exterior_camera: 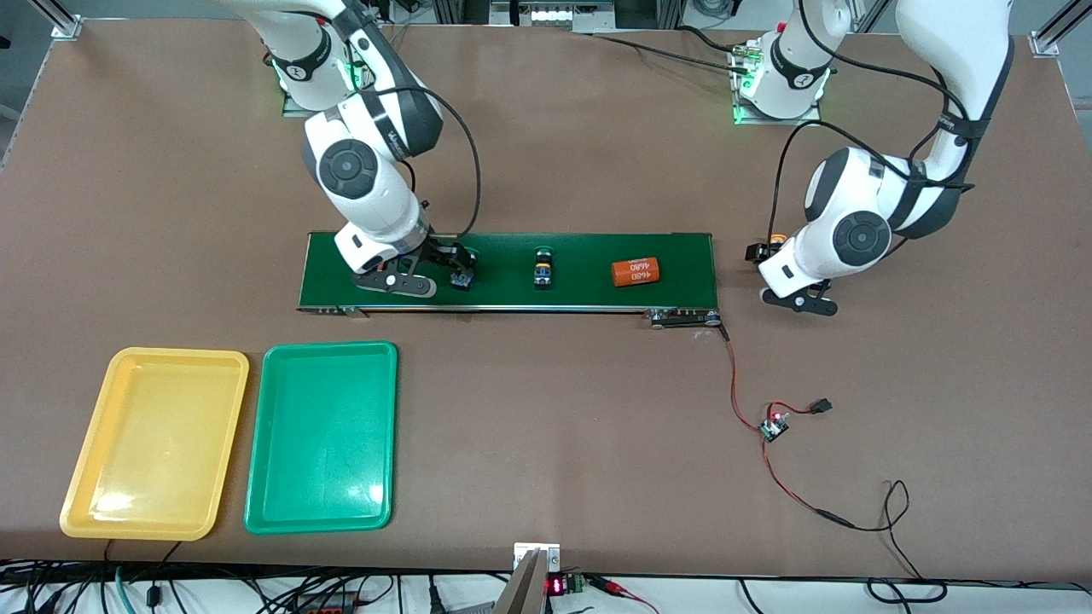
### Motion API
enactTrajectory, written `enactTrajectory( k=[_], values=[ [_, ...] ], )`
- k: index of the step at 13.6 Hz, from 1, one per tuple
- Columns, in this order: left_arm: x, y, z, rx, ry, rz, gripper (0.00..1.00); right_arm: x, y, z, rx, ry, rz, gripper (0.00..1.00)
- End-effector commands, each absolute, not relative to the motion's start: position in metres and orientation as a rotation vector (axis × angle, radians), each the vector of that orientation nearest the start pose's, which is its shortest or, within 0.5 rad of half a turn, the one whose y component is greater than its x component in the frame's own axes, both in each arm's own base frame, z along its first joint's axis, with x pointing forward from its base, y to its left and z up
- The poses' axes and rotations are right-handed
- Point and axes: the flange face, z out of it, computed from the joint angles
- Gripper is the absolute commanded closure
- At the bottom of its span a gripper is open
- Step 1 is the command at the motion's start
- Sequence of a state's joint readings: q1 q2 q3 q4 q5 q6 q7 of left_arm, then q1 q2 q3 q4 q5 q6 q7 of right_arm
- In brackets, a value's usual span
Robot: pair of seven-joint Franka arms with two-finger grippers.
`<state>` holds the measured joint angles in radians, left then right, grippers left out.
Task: Sort buttons by color to trays
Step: 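Grasp a belt button with the right gripper while the left gripper reaches buttons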
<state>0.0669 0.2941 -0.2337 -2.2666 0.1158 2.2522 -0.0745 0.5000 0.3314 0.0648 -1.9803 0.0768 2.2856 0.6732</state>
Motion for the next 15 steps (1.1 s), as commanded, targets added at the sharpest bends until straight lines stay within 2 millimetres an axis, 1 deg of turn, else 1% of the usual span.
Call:
enactTrajectory(
  k=[1,2,3,4,5,6,7,8,9,11,12,14,15],
  values=[
    [0.481,-0.077,0.194,-3.057,0.244,0.447,0.00,0.506,0.339,0.283,-3.087,0.289,0.143,0.00],
    [0.478,-0.076,0.186,-3.059,0.238,0.455,0.00,0.504,0.340,0.278,-3.093,0.285,0.155,0.00],
    [0.474,-0.070,0.181,-3.062,0.224,0.452,0.00,0.505,0.339,0.274,-3.094,0.286,0.158,0.01],
    [0.473,-0.070,0.177,-3.067,0.237,0.441,0.01,0.505,0.339,0.271,-3.097,0.280,0.164,0.04],
    [0.472,-0.069,0.176,-3.067,0.244,0.442,0.31,0.505,0.339,0.270,-3.101,0.268,0.163,0.08],
    [0.472,-0.070,0.175,-3.068,0.240,0.444,0.53,0.506,0.338,0.268,-3.103,0.271,0.167,0.10],
    [0.472,-0.070,0.176,-3.067,0.226,0.443,0.66,0.506,0.338,0.263,-3.106,0.270,0.172,0.13],
    [0.473,-0.070,0.177,-3.067,0.220,0.443,0.75,0.506,0.337,0.260,-3.114,0.263,0.173,0.14],
    [0.476,-0.070,0.181,-3.067,0.215,0.434,0.83,0.506,0.336,0.257,-3.116,0.254,0.176,0.21],
    [0.488,-0.072,0.192,-3.068,0.211,0.412,0.90,0.507,0.334,0.253,-3.119,0.209,0.182,0.51],
    [0.495,-0.077,0.203,-3.064,0.223,0.412,0.93,0.509,0.331,0.251,-3.122,0.195,0.190,0.63],
    [0.518,-0.085,0.236,-3.048,0.226,0.453,0.93,0.511,0.327,0.250,-3.124,0.173,0.192,0.79],
    [0.527,-0.098,0.254,-3.039,0.232,0.482,0.93,0.512,0.324,0.251,-3.126,0.148,0.193,0.88]
  ],
)
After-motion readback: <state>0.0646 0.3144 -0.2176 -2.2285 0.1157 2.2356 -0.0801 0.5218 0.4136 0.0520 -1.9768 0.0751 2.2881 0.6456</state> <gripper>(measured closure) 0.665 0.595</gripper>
